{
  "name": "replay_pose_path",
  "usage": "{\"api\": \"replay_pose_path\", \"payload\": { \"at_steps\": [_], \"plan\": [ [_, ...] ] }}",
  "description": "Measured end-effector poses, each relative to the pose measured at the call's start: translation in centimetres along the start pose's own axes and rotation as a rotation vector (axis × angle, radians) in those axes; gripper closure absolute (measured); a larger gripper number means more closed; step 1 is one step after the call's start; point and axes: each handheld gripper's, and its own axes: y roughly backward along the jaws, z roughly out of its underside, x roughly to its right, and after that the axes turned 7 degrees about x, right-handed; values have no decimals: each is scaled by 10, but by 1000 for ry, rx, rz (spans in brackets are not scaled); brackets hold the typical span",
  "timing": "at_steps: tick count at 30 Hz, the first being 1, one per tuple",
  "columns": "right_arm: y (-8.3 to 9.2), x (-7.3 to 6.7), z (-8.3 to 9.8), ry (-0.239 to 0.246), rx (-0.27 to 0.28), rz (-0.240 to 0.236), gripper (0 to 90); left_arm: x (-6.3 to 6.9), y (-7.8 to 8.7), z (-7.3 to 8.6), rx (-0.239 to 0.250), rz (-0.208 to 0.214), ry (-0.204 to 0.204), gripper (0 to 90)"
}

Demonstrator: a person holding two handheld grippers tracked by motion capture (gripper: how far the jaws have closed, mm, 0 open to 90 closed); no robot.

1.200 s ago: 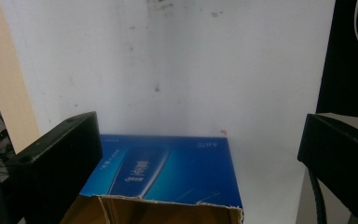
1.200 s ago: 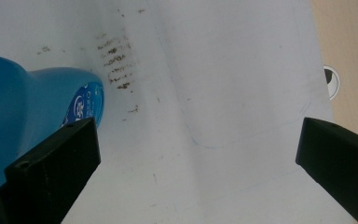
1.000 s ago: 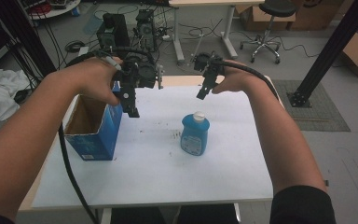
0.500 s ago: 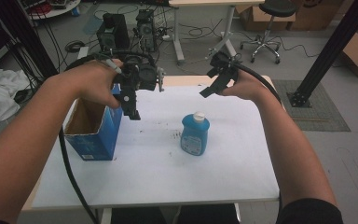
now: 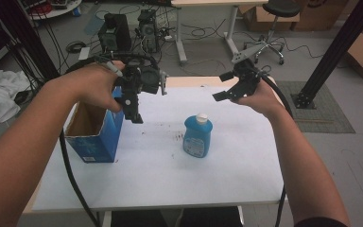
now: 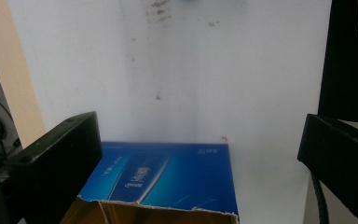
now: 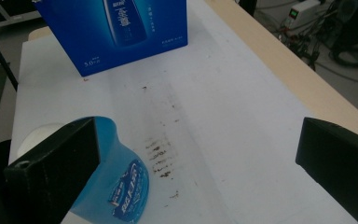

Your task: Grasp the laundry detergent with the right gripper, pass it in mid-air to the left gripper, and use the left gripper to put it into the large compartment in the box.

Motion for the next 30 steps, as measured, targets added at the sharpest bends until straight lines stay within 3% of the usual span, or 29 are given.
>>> {"api": "replay_pose_path", "payload": {
  "at_steps": [9, 22, 30],
  "plan": [
    [20, -19, 24, 16, 79, -5, 0, 3, 0, 1, 5, -3, -7, 1],
    [32, -56, 59, 100, 83, -4, 0, 7, 2, 3, 2, -6, -10, 1],
    [22, -73, 78, 117, 63, -20, 0, 8, 2, 3, 4, -13, -11, 1]
  ]
}}
